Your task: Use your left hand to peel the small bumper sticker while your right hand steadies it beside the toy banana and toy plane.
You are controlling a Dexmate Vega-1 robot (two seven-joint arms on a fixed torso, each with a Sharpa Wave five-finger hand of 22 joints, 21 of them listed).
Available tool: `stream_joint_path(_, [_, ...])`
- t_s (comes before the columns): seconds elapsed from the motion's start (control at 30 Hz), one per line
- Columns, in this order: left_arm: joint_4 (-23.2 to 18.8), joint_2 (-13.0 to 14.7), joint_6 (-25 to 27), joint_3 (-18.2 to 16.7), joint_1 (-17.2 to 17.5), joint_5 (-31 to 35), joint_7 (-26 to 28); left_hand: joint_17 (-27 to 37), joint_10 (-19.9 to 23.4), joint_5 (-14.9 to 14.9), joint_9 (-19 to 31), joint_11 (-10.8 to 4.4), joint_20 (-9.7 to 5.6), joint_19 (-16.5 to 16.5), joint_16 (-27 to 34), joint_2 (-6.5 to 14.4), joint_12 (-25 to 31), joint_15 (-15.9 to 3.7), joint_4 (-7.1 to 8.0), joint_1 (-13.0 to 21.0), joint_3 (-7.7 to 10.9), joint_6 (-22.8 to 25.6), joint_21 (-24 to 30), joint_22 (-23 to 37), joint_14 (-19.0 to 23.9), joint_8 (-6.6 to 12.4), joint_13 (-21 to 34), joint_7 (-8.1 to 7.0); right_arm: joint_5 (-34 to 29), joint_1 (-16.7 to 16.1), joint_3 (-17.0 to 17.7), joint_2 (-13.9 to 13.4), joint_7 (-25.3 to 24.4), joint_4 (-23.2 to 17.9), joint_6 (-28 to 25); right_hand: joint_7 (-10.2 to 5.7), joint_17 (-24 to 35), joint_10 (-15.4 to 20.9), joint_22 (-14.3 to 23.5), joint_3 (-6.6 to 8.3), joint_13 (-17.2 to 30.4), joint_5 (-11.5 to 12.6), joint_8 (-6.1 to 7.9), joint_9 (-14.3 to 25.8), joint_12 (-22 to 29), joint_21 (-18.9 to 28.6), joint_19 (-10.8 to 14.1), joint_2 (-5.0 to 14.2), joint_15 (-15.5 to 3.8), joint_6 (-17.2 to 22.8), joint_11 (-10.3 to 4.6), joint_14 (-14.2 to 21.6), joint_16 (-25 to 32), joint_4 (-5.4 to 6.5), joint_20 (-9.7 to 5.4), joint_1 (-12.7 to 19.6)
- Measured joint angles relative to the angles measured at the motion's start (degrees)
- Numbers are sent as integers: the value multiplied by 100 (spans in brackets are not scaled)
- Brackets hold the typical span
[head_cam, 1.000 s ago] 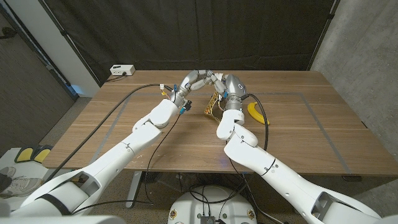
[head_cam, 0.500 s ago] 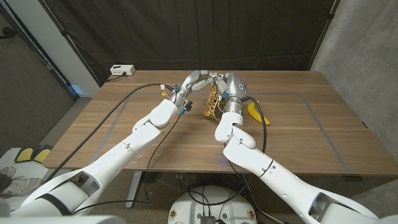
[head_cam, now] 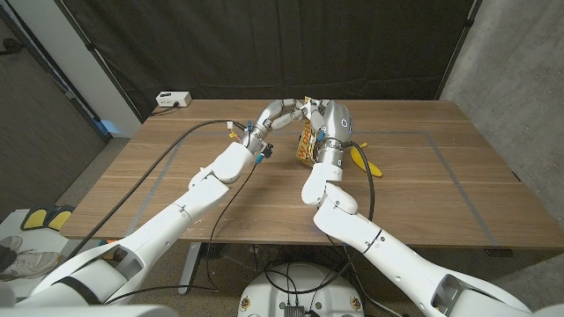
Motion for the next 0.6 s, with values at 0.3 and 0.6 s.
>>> stream_joint_path(0.3, [-13,-48,0,-77,115,-63,127,0,-1,64,104,-1,20,20,-42,15,0,-30,23,-15,24,0,0,-26,90,92,0,0,-241,17,78,139,-443,324,374,-1,343,41,85,56,229,35,154,229,169,98,31,-1,-20,-22,-41,75,179,56,-29,-1])
stream_joint_path(0.6, [-89,-53,161,-136,216,-166,241,-7,-9,138,161,-8,93,93,-64,22,0,-41,24,-23,24,0,0,-53,202,147,19,0,-789,-186,544,612,-604,757,894,9,561,41,164,95,413,57,249,409,291,208,31,-2,-22,-30,-40,118,243,95,-28,-1])
